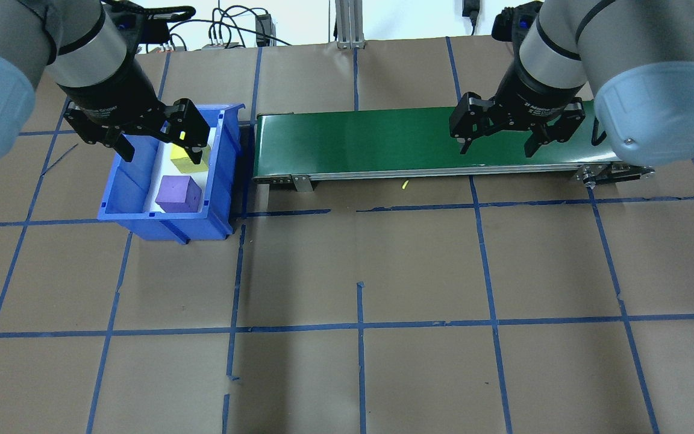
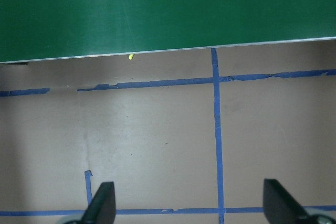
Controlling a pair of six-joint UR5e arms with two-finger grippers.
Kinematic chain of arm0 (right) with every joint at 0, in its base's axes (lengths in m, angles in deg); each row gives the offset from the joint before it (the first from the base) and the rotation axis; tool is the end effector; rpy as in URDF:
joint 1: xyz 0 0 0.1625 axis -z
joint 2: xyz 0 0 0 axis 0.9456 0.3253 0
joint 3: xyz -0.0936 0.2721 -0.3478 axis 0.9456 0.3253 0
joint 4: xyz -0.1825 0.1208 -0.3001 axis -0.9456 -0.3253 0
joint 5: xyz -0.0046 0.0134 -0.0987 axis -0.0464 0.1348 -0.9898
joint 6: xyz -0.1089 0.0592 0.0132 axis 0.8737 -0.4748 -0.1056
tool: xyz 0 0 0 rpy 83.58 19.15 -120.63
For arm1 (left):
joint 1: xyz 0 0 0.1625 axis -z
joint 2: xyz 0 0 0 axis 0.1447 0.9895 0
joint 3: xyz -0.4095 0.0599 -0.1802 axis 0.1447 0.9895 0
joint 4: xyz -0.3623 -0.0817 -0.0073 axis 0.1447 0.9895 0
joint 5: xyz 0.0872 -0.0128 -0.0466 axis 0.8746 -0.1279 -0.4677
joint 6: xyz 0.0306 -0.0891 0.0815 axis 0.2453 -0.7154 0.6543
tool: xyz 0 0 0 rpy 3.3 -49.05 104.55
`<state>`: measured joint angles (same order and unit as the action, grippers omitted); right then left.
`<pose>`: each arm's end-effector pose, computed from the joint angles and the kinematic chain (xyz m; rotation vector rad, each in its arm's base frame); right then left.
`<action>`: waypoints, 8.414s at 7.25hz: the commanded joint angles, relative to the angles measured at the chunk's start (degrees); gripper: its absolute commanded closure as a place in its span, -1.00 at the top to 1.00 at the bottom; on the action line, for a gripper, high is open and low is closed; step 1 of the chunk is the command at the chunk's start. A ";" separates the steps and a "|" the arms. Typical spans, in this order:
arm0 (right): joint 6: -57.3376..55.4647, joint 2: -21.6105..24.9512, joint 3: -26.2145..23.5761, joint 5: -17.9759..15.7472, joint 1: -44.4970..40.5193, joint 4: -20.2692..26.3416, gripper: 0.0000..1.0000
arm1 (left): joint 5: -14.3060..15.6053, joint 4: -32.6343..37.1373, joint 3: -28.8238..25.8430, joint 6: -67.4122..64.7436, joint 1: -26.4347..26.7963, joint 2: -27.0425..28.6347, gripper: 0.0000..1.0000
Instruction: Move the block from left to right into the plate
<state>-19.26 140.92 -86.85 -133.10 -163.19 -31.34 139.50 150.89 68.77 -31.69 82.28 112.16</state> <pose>0.1604 -0.4423 0.4606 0.0853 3.0532 -0.0875 -0.1341 -0.4350 0.4915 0.1151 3.1088 -0.0066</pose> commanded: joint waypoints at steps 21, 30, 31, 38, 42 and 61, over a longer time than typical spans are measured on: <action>-0.01 0.00 0.00 0.05 -0.02 0.00 1.00 | -2.71 -29.83 12.71 11.28 -12.90 21.75 0.82; -0.01 0.00 0.00 0.05 0.07 0.00 1.00 | -1.05 -12.10 -3.90 -0.71 -3.44 17.88 -0.46; -0.01 0.00 0.00 0.05 -0.02 0.00 1.00 | -1.22 -13.15 -4.08 -3.71 -0.80 18.15 -0.46; -0.01 0.00 0.09 -0.04 -0.02 -0.09 1.00 | -3.06 -28.81 -4.17 -14.02 6.43 27.99 -0.18; -0.01 0.00 0.00 -0.04 -0.02 0.00 1.00 | -7.38 -32.23 -3.46 -15.26 6.96 30.10 0.53; 0.07 -2.55 0.00 -0.75 0.68 4.84 1.00 | -2.01 -29.95 -3.11 -3.48 -9.74 32.74 0.75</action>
<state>-19.31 138.92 -86.80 -133.88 -162.53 -26.42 137.61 121.57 65.16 -35.07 72.56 144.49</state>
